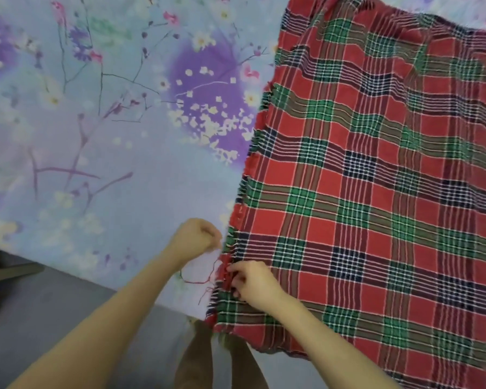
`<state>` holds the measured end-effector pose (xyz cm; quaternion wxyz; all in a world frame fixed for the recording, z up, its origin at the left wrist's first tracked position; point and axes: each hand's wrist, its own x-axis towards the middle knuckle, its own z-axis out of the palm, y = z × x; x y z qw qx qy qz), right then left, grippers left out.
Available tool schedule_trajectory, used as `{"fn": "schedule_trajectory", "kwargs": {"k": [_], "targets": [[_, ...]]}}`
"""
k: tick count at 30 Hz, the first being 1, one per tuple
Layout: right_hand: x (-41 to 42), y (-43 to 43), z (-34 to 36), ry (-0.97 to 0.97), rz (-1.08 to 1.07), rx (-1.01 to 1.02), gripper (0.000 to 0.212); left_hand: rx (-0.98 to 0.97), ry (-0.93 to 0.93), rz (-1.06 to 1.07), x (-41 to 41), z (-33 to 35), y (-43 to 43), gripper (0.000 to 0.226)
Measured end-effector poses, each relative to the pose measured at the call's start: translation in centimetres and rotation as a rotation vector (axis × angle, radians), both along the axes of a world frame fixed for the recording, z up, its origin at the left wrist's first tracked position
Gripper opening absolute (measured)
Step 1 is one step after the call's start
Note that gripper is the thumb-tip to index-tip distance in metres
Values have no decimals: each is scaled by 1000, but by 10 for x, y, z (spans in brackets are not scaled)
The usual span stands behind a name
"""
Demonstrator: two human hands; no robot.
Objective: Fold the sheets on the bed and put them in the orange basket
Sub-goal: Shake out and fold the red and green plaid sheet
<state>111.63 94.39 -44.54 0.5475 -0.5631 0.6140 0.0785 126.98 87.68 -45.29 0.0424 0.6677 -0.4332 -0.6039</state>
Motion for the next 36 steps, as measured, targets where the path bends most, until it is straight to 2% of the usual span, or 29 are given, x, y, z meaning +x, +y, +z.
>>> {"fn": "schedule_trajectory", "kwargs": {"k": [3,6,8,11,14,18,24,28,30,33,36], "targets": [[10,-16,7,-65,146,-2,34,-84,-11,189,5,8,-25,13],[-3,-39,20,-155,61,13,34,-142,-35,260,-2,15,-51,12],[-27,-62,23,-128,-64,-27,30,-177,-48,244,-11,15,-67,12],[-81,-113,19,6,-260,-168,26,-242,-84,228,-25,12,-96,15],[-134,-171,22,191,-355,-332,27,-316,-143,219,-45,14,-131,15],[-180,-239,27,373,-327,-415,39,-398,-223,169,-75,18,-183,19],[-208,-329,30,482,-310,-507,45,-520,-224,122,-111,28,-265,14],[-227,-384,22,575,-206,-565,50,-567,-264,106,-137,11,-326,14],[-244,-415,14,683,-120,-515,67,-578,-293,143,-150,-1,-363,21],[-273,-448,-7,750,-22,-287,98,-604,-327,150,-166,-14,-419,31],[-287,-470,-38,726,60,-155,108,-699,-369,84,-183,-25,-485,37]]}}
